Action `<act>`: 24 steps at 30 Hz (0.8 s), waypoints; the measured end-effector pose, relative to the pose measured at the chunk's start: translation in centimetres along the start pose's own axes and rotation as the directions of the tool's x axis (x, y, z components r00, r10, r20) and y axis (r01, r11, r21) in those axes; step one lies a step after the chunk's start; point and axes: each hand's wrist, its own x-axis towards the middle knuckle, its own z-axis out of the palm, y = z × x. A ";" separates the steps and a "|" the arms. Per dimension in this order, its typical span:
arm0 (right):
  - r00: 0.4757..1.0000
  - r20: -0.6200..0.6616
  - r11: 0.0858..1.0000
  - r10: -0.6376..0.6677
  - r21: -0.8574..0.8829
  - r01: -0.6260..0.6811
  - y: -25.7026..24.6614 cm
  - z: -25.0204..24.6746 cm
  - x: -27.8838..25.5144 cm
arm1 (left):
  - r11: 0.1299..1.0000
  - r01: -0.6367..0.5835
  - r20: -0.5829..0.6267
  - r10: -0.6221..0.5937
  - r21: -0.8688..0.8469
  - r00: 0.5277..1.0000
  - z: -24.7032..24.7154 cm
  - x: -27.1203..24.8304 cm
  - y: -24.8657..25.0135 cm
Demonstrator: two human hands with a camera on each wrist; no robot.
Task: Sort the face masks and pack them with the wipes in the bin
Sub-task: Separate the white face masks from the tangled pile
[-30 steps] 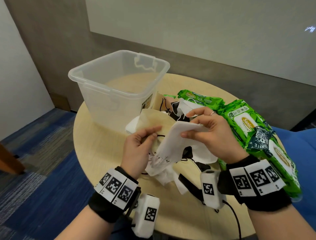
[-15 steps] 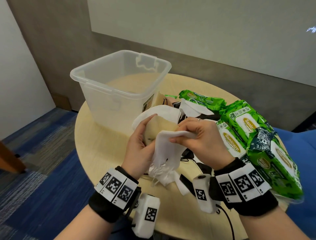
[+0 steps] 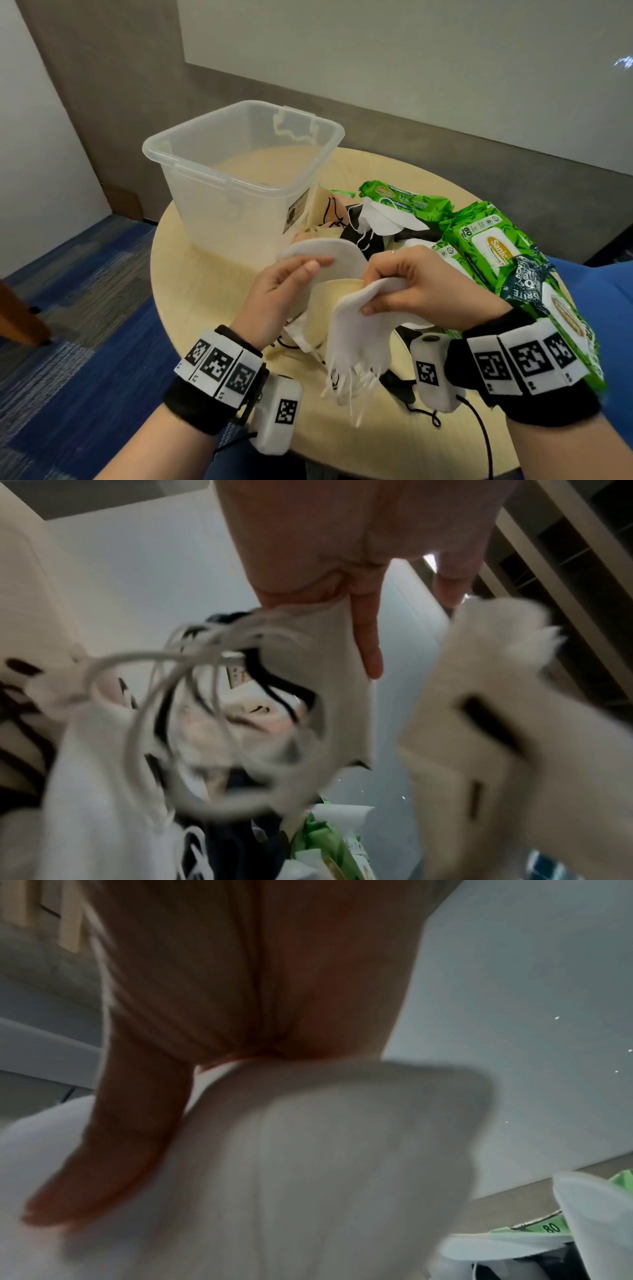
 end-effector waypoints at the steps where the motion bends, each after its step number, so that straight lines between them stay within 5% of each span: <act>1: 1.000 -0.029 1.000 0.006 -0.017 -0.007 0.1 0.1 0.2 | 1.000 -0.002 0.043 0.002 0.002 0.999 0.3 -0.1 0.1; 4: 0.991 -0.130 0.999 0.026 -0.029 -0.030 0.5 0.3 0.6 | 0.996 0.060 0.120 -0.051 -0.070 0.991 1.3 -0.6 0.4; 8: 0.977 -0.202 0.995 0.067 0.085 -0.051 0.8 0.3 0.3 | 0.992 0.049 -0.015 -0.051 -0.115 0.999 1.6 -0.4 0.6; 15: 0.995 0.004 0.987 0.100 0.123 -0.100 -0.2 0.3 0.1 | 1.000 -0.030 -0.138 0.029 -0.004 0.990 1.9 -0.1 -0.3; 24: 0.993 -0.102 0.996 0.063 0.071 -0.056 -0.3 1.2 0.9 | 0.982 -0.158 0.018 0.157 0.106 0.987 1.9 -0.3 -0.1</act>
